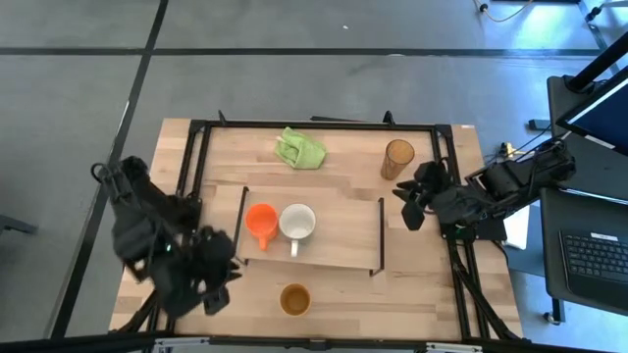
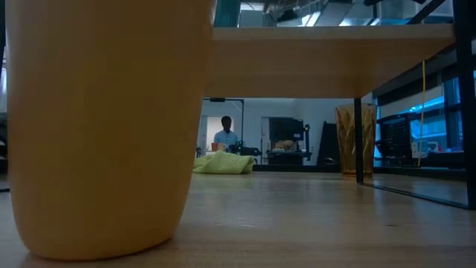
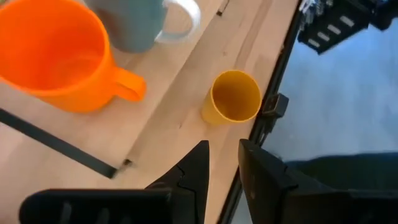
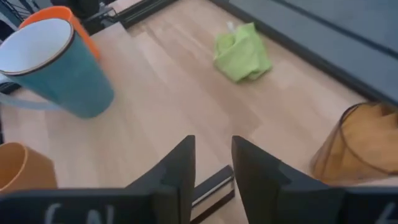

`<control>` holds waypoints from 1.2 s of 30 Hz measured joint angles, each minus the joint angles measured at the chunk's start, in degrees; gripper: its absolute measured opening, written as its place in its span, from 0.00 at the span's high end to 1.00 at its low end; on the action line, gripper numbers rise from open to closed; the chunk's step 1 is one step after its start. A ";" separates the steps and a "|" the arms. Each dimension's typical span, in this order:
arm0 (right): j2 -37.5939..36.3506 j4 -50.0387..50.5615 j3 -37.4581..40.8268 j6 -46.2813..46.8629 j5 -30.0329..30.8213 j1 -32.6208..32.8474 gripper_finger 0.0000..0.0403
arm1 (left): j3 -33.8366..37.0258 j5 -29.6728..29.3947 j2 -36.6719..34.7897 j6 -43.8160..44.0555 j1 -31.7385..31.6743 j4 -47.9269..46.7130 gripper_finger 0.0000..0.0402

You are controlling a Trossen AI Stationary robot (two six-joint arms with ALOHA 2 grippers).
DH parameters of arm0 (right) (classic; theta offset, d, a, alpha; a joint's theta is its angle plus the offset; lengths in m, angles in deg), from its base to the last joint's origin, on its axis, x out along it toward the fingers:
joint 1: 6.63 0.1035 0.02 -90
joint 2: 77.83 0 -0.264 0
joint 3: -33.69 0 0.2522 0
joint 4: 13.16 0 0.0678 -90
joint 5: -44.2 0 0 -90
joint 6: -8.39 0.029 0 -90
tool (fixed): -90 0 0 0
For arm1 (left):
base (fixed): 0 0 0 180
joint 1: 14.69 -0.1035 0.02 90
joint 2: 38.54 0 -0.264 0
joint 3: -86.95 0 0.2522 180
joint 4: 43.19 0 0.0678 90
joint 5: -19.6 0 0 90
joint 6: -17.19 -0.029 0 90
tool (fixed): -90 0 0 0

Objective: Stack small to large cups/mugs on shelf
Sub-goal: Adjust the shelf

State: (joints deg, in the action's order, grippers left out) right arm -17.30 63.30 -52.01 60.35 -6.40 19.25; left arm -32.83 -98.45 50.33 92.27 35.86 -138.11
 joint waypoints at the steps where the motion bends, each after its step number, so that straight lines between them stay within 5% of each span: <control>1: -0.05 0.00 -0.01 -0.85 0.79 0.02 0.73 | 0.00 -1.18 0.72 1.71 1.36 -0.03 0.80; 4: -0.57 0.00 0.02 -2.69 1.94 -0.02 0.73 | 0.00 -0.93 4.14 5.02 3.93 0.40 0.80; 10: -2.63 0.02 0.04 -3.02 0.19 0.35 0.73 | 0.00 9.80 14.28 0.92 4.60 9.20 0.80; 14: -3.69 0.02 0.04 -2.04 0.00 1.74 0.73 | 0.02 7.24 18.11 4.74 5.57 4.45 0.80; 20: -2.31 -0.20 0.04 3.45 -1.11 6.76 0.73 | 0.43 -1.23 17.67 23.21 11.26 -9.58 0.80; 30: 6.53 -1.39 0.04 18.69 6.46 15.82 0.74 | 21.88 -1.41 12.04 48.26 18.09 -8.86 0.80; 36: 11.91 -8.99 0.06 23.01 6.56 17.96 0.74 | 32.64 -3.52 9.85 47.71 16.40 -9.07 0.80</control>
State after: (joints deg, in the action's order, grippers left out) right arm -5.39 54.31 -51.95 83.35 0.16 37.21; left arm -0.19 -101.98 60.17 139.98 52.25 -147.18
